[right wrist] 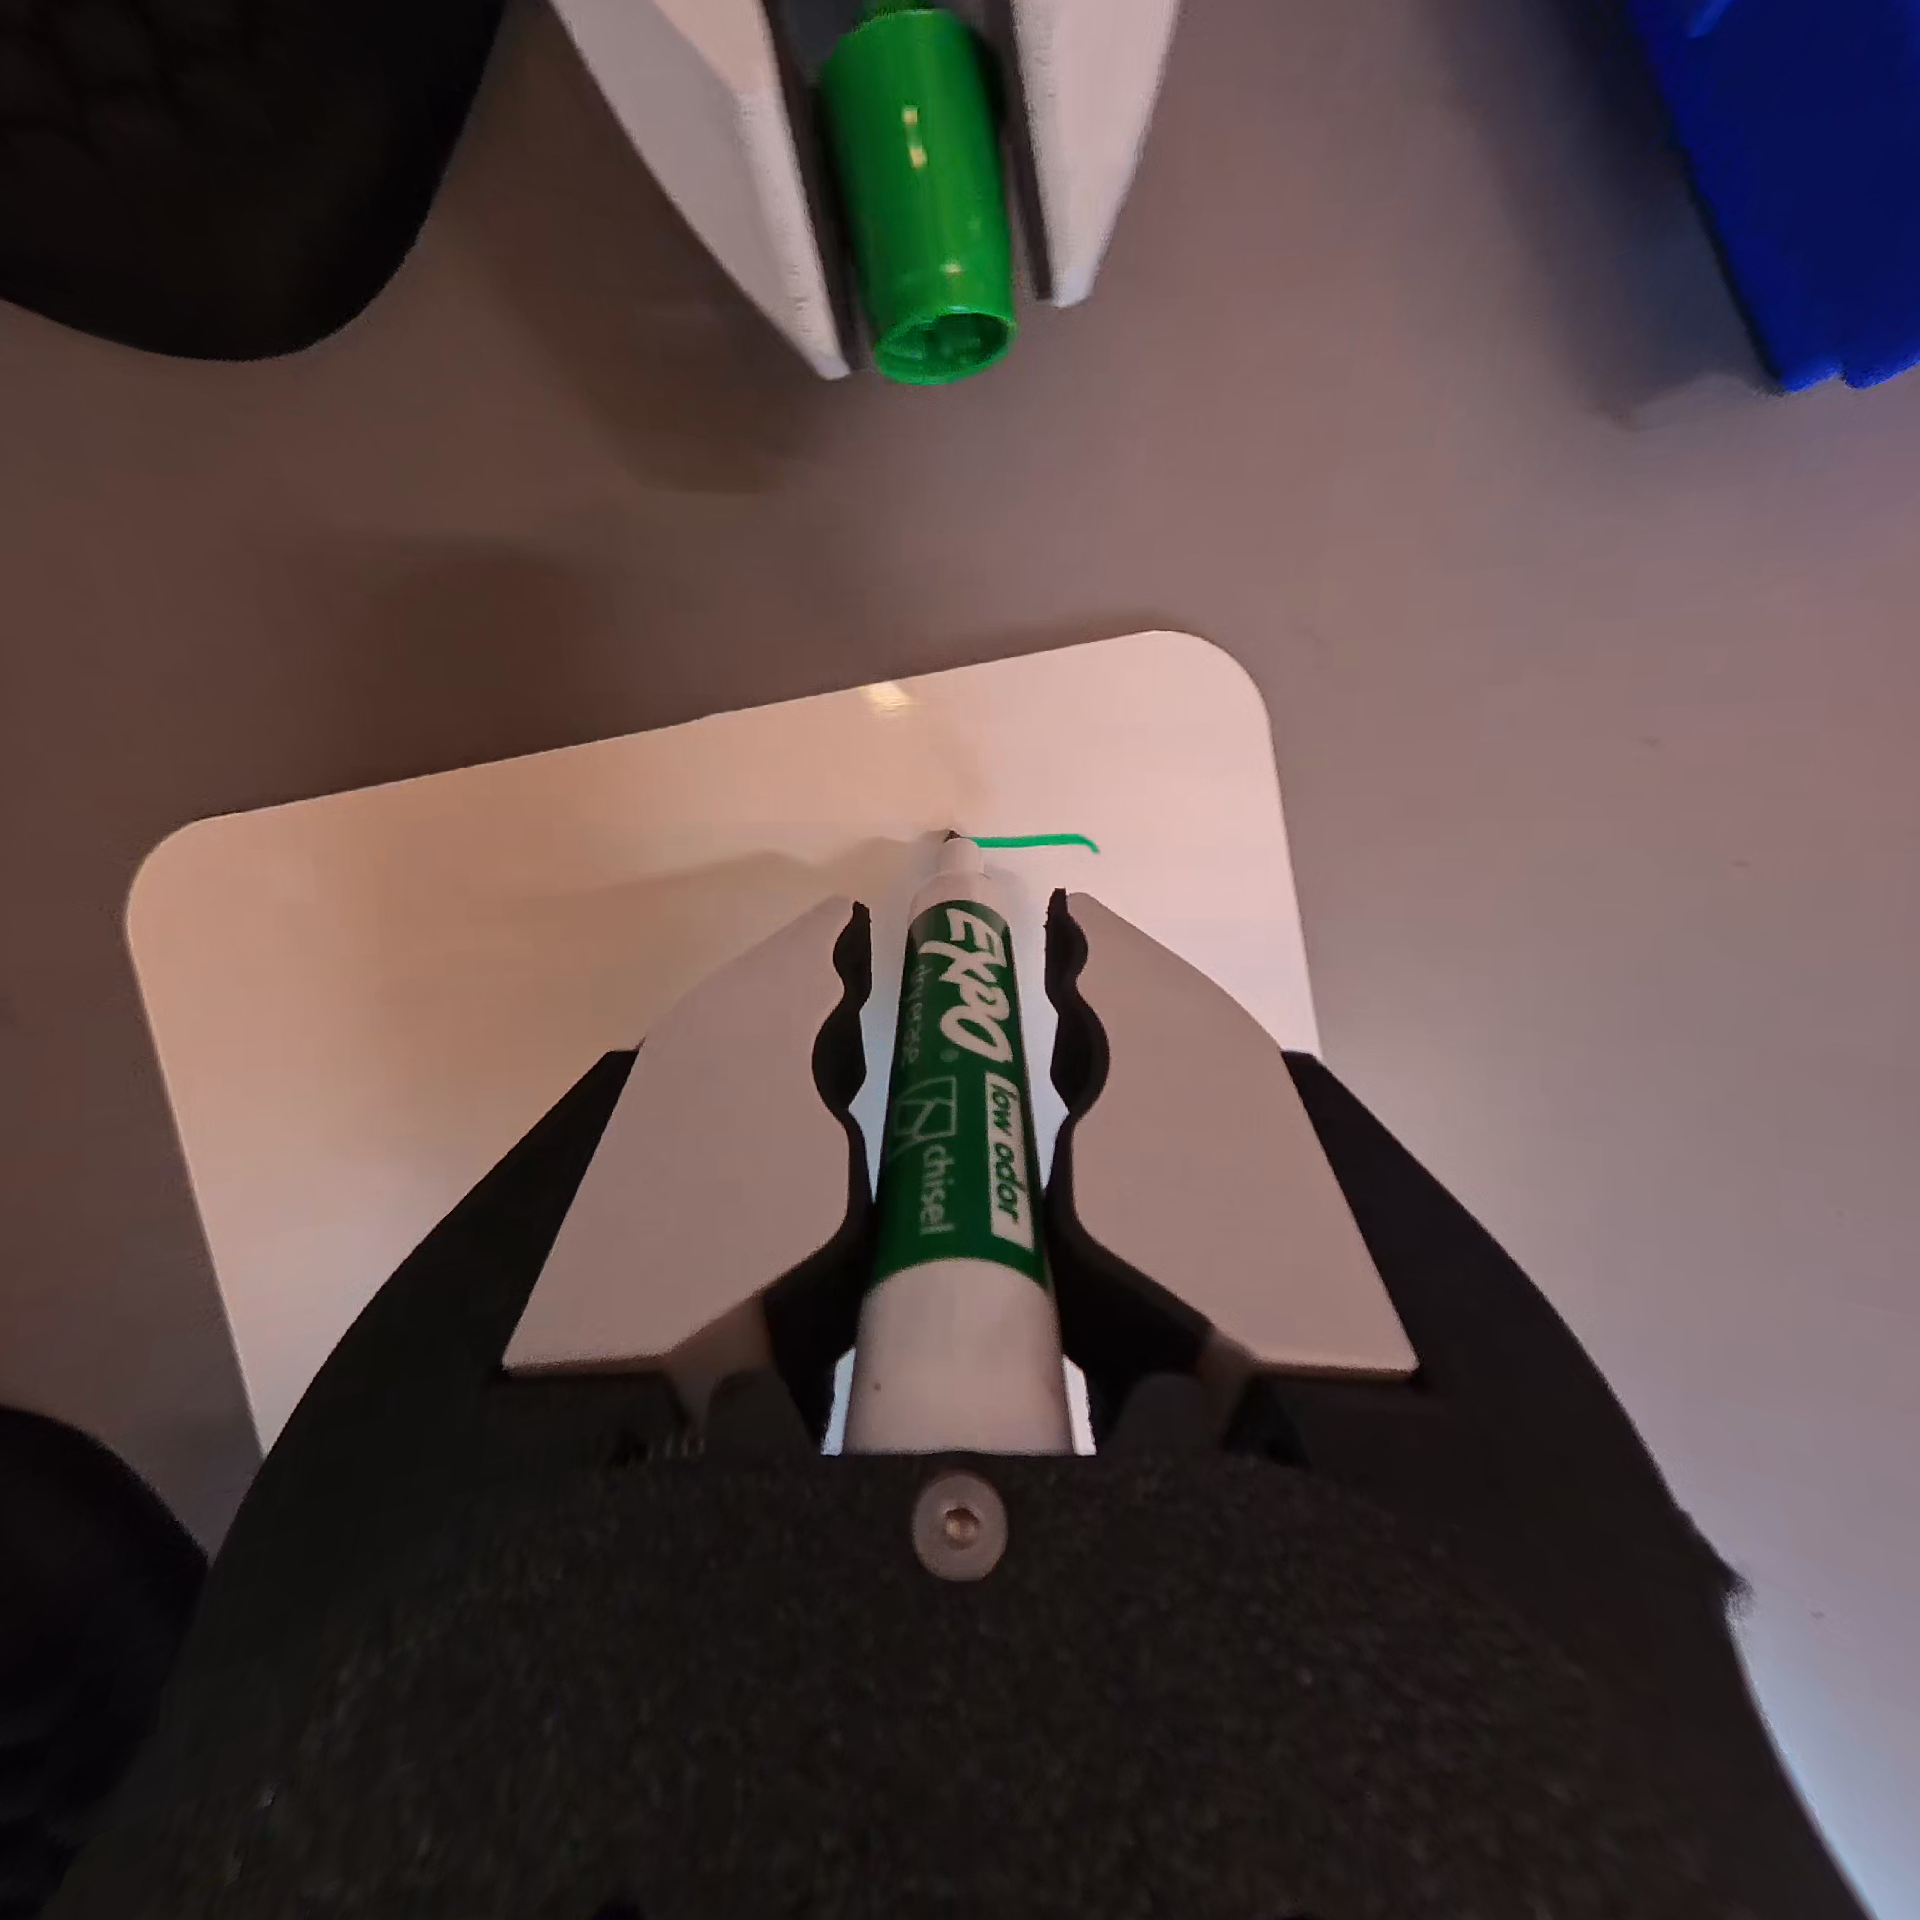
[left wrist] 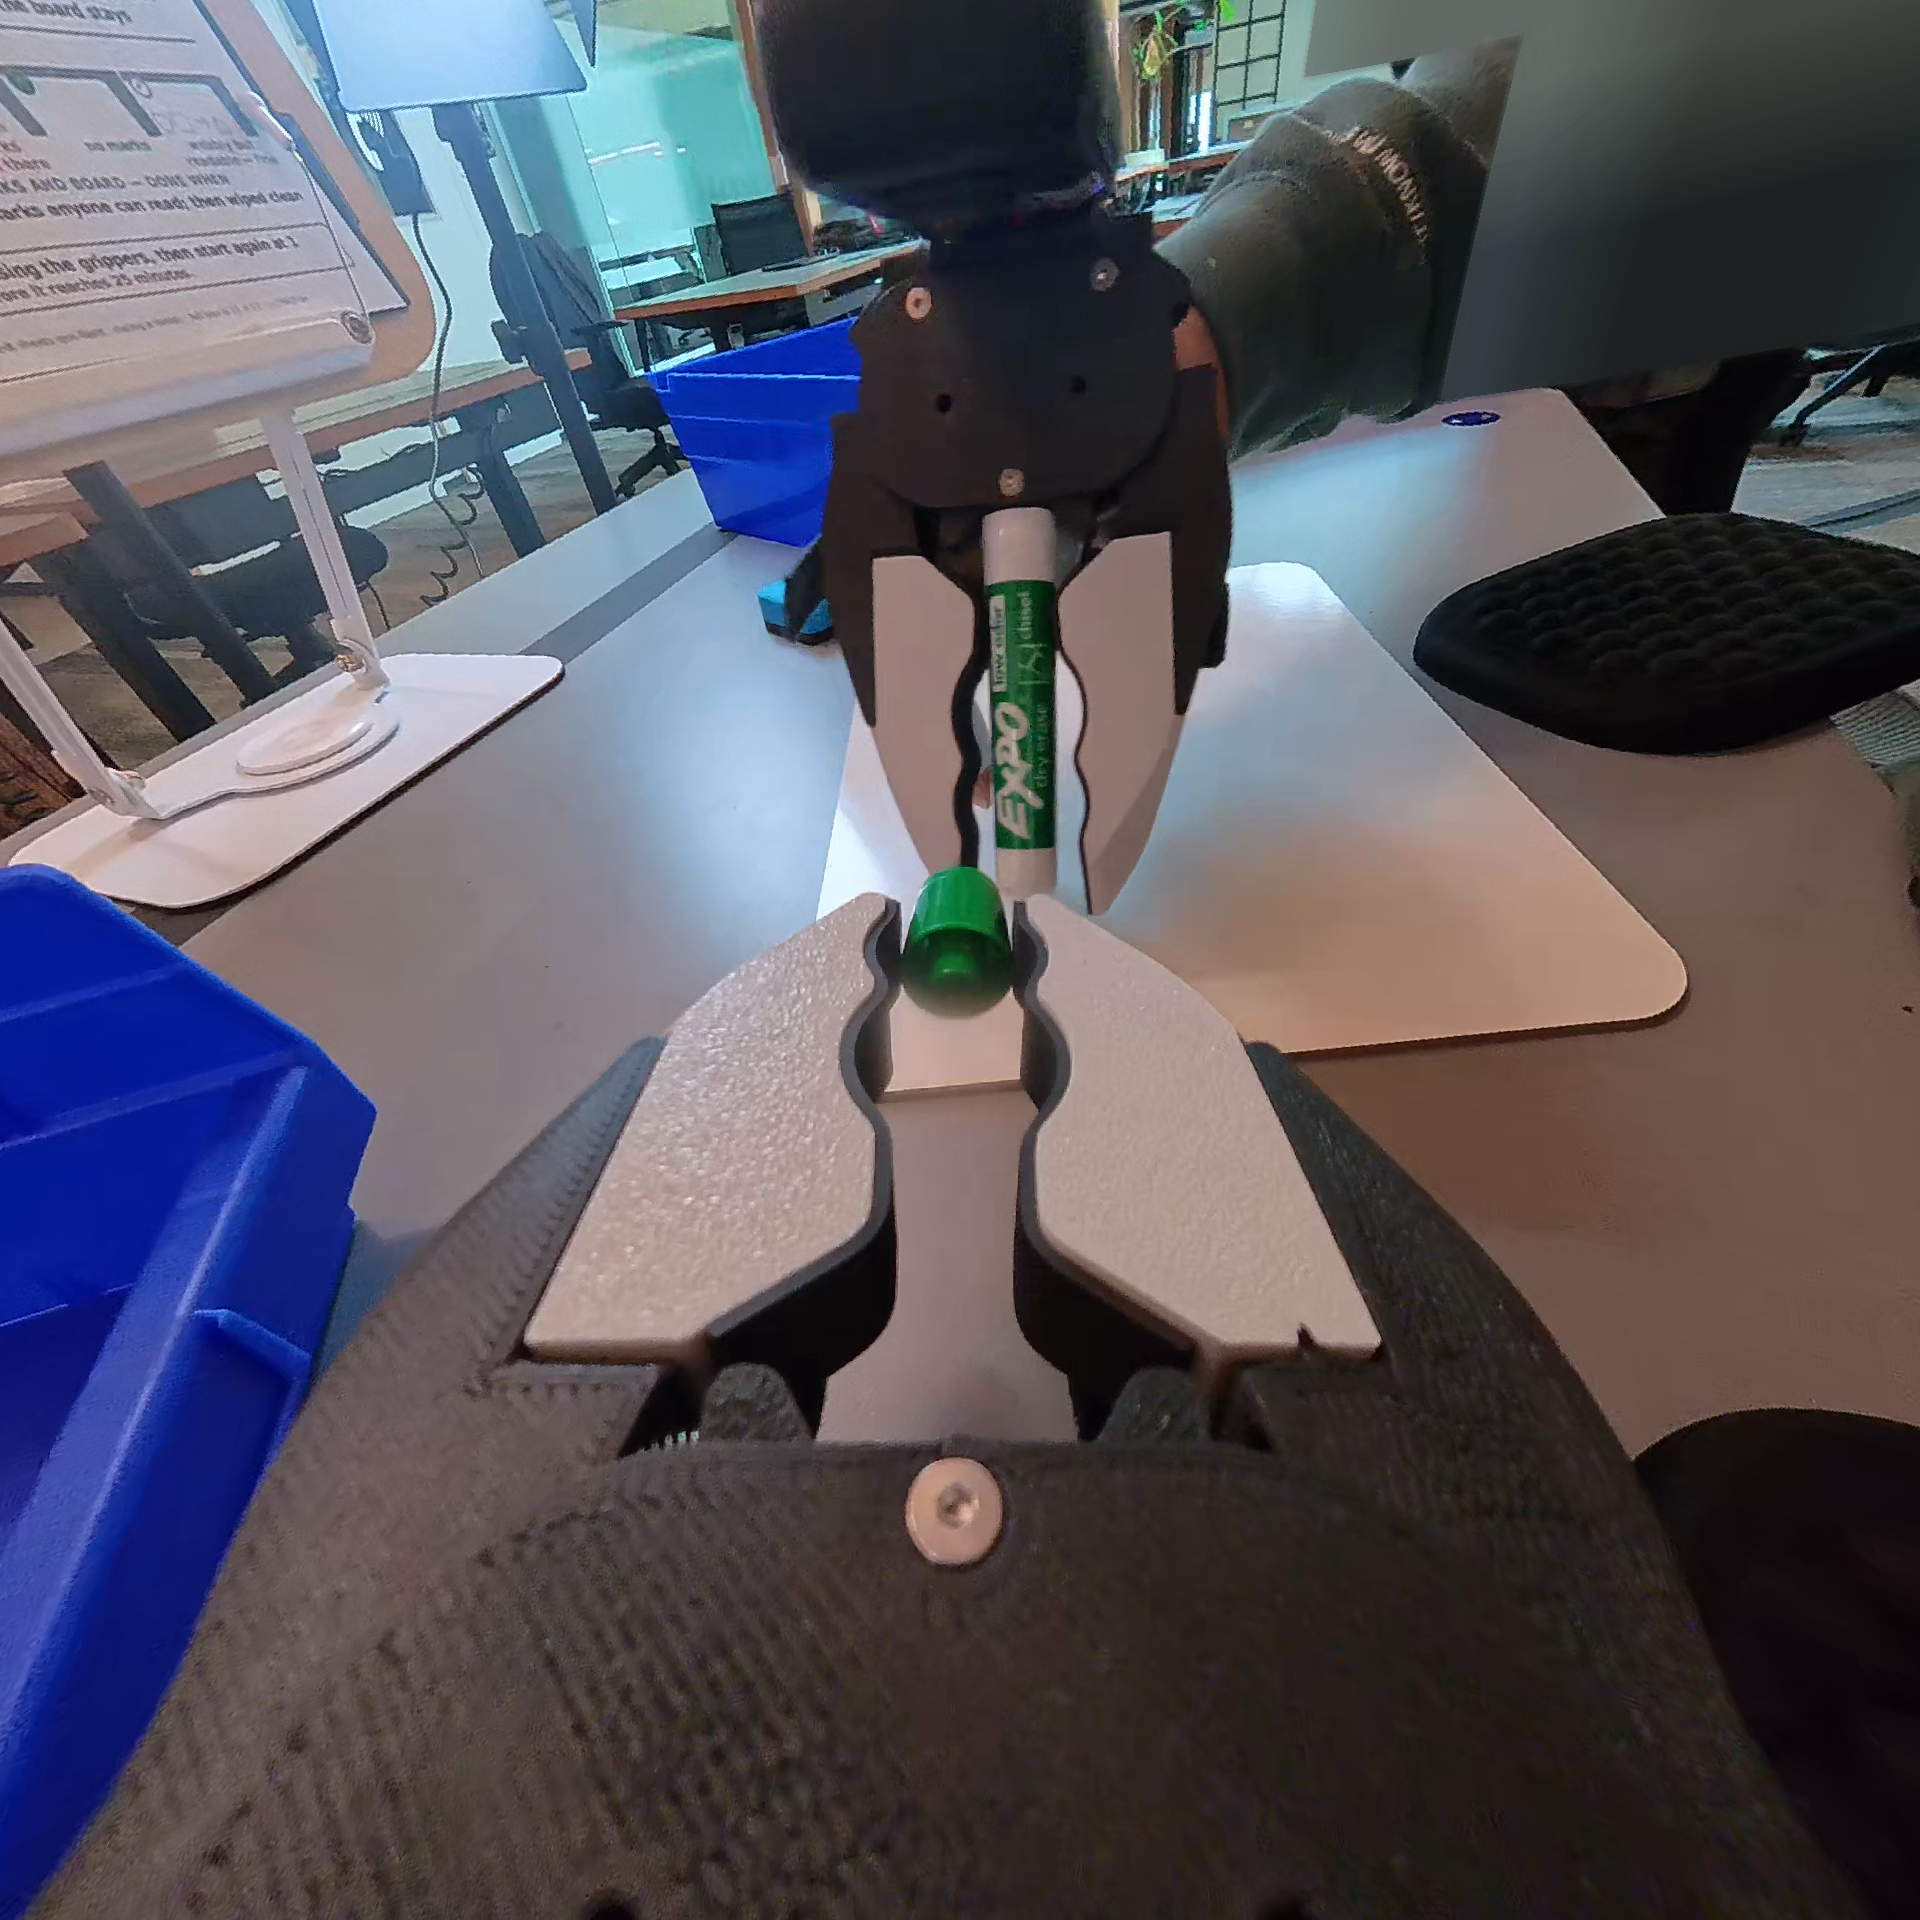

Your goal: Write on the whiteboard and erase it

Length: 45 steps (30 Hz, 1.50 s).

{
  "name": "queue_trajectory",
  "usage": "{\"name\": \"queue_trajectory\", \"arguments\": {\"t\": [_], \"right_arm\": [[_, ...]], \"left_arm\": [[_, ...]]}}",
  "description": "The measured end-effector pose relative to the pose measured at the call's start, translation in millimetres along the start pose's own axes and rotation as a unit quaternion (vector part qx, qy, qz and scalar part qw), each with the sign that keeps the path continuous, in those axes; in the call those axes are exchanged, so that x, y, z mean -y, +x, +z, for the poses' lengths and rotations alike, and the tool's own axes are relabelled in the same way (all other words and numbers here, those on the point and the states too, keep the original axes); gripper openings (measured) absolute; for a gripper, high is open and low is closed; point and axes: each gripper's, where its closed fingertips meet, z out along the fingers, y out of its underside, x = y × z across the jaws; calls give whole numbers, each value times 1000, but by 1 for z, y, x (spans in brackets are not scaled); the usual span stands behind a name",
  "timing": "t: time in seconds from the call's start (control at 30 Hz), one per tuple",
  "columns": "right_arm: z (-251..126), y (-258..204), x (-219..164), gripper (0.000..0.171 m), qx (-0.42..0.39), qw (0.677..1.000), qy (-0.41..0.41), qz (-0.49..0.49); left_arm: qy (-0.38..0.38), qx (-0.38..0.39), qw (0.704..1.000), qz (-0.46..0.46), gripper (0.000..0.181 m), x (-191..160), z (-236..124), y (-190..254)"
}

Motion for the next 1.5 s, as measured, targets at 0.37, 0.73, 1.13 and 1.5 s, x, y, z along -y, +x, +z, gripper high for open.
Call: {"name": "queue_trajectory", "arguments": {"t": [0.37,0.73,1.13,1.5], "right_arm": [[0,-52,1,33,28,998,-30,-38],[-10,28,-5,33,-61,998,-12,24],[-1,28,0,33,-44,999,-3,25],[-2,19,-6,33,-40,999,-32,9]], "left_arm": [[-2,-2,1000,2,20,0,1,1],[-3,-1,1000,3,20,-1,0,1],[-7,-4,1000,-2,20,-3,1,1],[-8,-5,1000,0,20,-3,2,2]]}}
